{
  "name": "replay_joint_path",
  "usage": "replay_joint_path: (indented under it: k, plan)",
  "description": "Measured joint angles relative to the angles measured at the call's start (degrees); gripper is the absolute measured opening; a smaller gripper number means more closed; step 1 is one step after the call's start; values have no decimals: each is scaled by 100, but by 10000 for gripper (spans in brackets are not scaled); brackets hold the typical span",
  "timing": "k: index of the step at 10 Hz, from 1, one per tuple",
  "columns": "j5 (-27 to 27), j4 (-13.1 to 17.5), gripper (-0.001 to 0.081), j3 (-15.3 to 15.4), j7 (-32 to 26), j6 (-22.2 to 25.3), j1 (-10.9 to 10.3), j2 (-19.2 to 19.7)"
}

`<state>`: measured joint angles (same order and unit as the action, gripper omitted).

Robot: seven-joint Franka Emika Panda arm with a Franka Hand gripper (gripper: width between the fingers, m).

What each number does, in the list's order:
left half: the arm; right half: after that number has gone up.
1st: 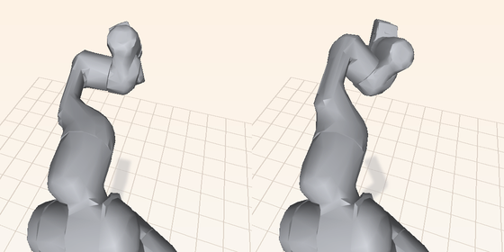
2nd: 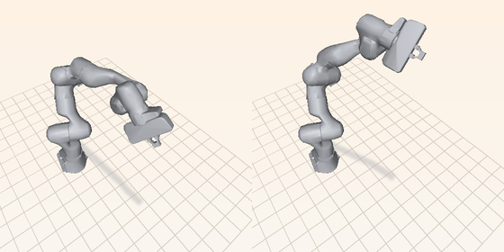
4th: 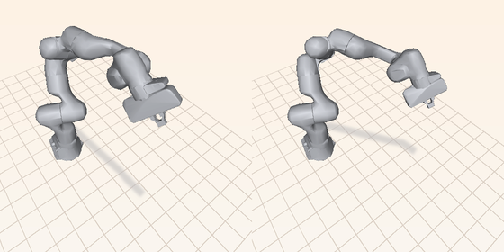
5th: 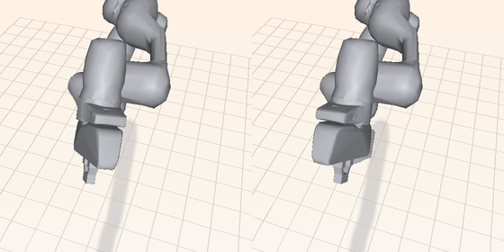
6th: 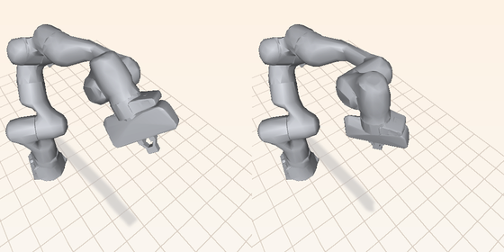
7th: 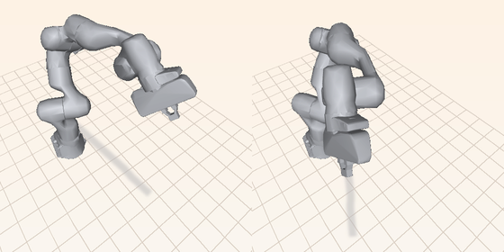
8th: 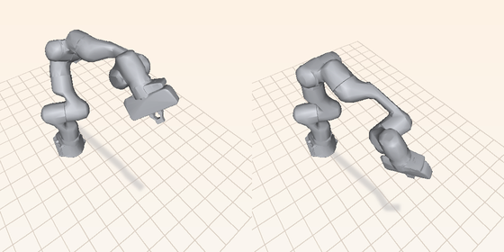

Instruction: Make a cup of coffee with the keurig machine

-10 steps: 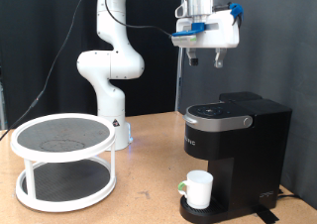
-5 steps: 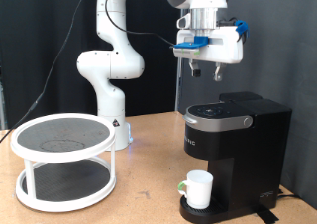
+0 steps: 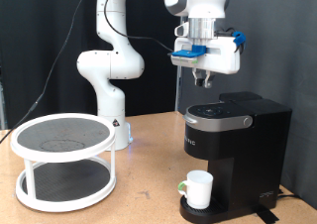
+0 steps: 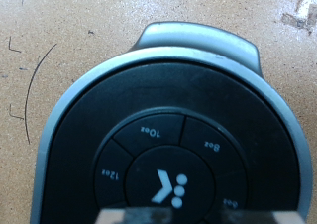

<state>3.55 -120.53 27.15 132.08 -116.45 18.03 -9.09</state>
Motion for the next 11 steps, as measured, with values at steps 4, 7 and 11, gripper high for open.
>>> replay_joint_path:
  k: [4, 7, 11]
  plan:
    - [-119, 0, 3, 1, 21, -42, 1, 283]
    - [-120, -13, 0, 45, 12, -200, -7, 451]
    - [-119, -17, 0, 133, 4, -245, -31, 619]
